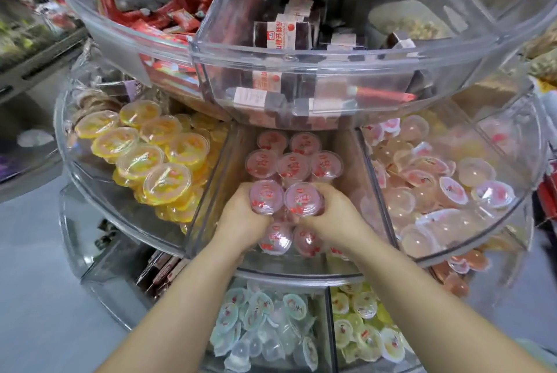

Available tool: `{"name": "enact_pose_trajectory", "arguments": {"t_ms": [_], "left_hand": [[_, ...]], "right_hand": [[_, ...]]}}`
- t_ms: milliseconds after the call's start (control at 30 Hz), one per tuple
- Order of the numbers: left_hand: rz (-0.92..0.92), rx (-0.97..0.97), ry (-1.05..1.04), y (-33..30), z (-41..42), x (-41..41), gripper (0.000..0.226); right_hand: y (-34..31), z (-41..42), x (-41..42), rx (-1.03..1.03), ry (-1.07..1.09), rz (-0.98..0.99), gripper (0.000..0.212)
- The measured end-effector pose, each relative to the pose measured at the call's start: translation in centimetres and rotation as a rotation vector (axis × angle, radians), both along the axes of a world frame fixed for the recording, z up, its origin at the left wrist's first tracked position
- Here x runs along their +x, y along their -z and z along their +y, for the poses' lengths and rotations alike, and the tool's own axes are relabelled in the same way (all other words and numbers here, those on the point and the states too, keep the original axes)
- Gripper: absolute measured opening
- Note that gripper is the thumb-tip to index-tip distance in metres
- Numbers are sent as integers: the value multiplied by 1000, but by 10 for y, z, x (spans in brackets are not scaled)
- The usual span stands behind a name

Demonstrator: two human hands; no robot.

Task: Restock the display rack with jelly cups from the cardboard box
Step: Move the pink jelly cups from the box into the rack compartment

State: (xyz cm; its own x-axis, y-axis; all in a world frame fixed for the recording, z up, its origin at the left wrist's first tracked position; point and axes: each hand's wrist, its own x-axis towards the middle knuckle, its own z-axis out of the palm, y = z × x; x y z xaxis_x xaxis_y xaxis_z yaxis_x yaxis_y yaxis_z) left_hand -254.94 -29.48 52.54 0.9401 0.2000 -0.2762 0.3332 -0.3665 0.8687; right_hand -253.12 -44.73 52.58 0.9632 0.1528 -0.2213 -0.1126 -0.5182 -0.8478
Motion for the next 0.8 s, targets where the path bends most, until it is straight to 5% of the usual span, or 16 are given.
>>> {"name": "enact_pose_trajectory", "arguments": {"t_ms": [200,400,800], "left_hand": [[13,161,61,0,11,0,50],[119,-243,91,-11,24,-18,34],[210,-598,-427,-14,0,2,28]], "right_hand": [[2,9,8,25,-78,17,37],[7,9,10,-4,-112,-11,38],[8,2,7,13,-108,-33,36]]}}
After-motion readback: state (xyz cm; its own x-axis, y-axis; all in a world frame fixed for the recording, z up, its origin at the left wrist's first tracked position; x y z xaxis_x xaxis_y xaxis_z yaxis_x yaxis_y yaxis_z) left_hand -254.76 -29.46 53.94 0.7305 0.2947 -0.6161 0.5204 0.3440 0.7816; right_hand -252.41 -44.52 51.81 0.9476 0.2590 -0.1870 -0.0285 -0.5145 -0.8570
